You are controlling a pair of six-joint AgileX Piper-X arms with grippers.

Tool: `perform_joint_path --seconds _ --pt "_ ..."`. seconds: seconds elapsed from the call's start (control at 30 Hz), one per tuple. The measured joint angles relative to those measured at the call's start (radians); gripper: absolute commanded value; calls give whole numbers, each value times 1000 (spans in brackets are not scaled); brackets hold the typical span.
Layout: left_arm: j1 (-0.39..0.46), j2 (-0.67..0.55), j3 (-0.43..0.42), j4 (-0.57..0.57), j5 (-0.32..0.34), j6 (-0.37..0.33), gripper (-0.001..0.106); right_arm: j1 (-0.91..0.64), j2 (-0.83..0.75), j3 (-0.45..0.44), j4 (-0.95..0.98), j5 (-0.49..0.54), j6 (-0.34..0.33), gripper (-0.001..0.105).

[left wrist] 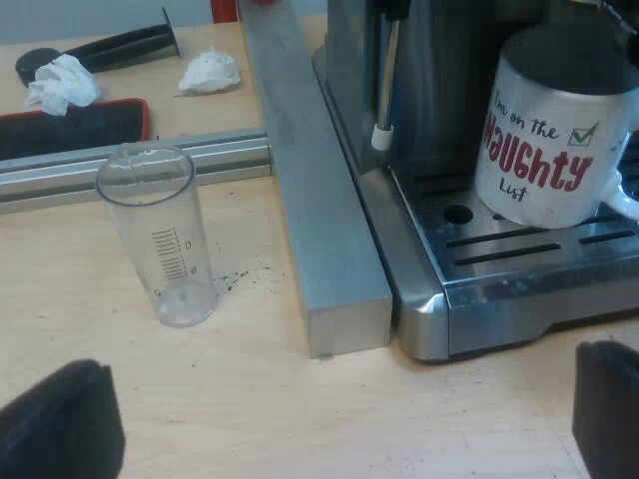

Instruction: Place mug into machine

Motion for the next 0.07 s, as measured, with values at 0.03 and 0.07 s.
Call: perform_joint_path --seconds 0.03,0.07 --pt "0 0 0 0 0 0 93 0 0 0 0 0 0 72" --pt "0 0 0 0 0 0 93 0 0 0 0 0 0 72"
